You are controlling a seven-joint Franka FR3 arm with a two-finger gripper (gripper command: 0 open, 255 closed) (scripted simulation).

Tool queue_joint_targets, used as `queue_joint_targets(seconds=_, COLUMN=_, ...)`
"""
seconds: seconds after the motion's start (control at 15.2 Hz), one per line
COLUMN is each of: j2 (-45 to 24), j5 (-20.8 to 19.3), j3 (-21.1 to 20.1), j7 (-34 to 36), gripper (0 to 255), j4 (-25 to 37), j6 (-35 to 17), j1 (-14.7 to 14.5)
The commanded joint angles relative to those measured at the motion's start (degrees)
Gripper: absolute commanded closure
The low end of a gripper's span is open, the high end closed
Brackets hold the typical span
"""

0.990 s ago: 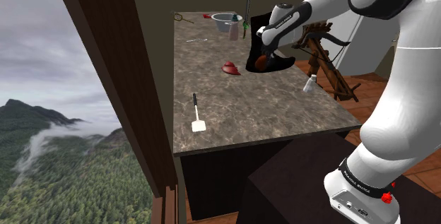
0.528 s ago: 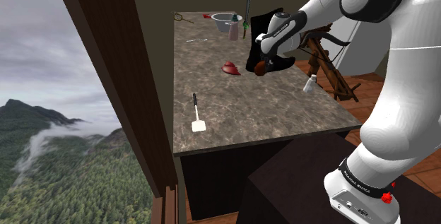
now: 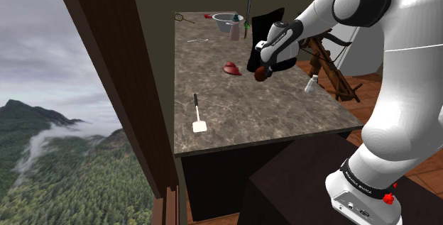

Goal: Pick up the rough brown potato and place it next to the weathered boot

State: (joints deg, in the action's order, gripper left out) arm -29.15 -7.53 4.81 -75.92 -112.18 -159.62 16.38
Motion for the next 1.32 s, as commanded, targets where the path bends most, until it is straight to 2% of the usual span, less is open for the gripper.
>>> queue_joint_targets(seconds=0.0, j2=-1.1, j5=-0.1, j3=0.1, j7=0.2, gripper=255, j4=-0.3, j6=-1.0, j1=-0.1)
queue_joint_targets(seconds=0.46, j2=-1.2, j5=-0.1, j3=0.1, j7=0.2, gripper=255, j4=-0.2, j6=-1.0, j1=-0.1)
queue_joint_targets(seconds=0.53, j2=-1.4, j5=-0.1, j3=0.1, j7=0.3, gripper=0, j4=0.1, j6=-0.8, j1=-0.1)
queue_joint_targets(seconds=0.86, j2=-1.2, j5=-0.1, j3=0.1, j7=0.2, gripper=0, j4=-0.2, j6=-1.0, j1=-0.1)
queue_joint_targets(seconds=1.12, j2=6.2, j5=-0.4, j3=0.3, j7=0.3, gripper=0, j4=-3.8, j6=2.8, j1=-0.7)
queue_joint_targets(seconds=1.25, j2=6.2, j5=-0.4, j3=0.3, j7=0.4, gripper=0, j4=-3.9, j6=2.8, j1=-0.7)
